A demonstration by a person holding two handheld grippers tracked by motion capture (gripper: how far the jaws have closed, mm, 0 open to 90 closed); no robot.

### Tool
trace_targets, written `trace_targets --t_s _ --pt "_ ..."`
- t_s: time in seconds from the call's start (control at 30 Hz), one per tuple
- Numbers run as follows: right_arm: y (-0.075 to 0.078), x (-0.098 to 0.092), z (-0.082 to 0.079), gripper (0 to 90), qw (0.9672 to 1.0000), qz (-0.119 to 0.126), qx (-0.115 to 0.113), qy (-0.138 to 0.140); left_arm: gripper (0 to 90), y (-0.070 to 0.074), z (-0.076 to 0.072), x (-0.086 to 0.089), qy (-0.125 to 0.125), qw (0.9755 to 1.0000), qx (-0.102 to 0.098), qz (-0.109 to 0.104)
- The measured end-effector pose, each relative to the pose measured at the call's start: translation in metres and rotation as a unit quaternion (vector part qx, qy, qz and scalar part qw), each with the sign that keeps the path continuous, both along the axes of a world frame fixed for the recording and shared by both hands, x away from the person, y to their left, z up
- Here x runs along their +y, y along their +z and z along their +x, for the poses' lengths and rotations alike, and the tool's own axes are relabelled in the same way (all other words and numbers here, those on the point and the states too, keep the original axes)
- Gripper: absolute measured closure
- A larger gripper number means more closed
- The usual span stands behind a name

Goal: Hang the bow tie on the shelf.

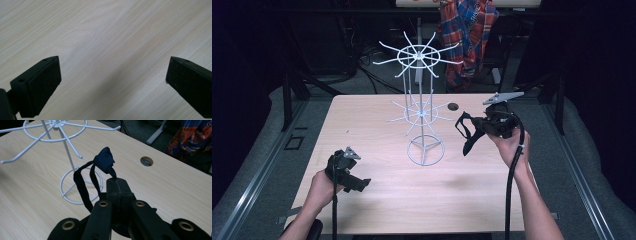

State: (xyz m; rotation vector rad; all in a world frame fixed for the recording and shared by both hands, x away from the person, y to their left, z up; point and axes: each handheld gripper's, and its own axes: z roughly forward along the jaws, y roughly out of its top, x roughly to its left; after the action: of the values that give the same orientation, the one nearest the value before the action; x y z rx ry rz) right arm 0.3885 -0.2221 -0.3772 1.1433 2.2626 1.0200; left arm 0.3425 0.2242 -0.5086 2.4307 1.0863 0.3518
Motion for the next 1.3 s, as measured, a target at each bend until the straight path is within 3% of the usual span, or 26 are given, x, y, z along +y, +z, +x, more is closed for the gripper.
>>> trace_targets --t_s 0.53,1.3 --pt "0.008 0.005 0.0 90.0 0.9998 0.013 -0.009 0.011 0.0 0.0 -0.001 -0.001 -0.004 1.0 0.0 0.002" --pt "-0.005 0.021 0.02 90.0 0.9997 0.016 0.01 0.017 0.0 0.0 -0.002 -0.001 -0.005 1.0 0.001 0.003"
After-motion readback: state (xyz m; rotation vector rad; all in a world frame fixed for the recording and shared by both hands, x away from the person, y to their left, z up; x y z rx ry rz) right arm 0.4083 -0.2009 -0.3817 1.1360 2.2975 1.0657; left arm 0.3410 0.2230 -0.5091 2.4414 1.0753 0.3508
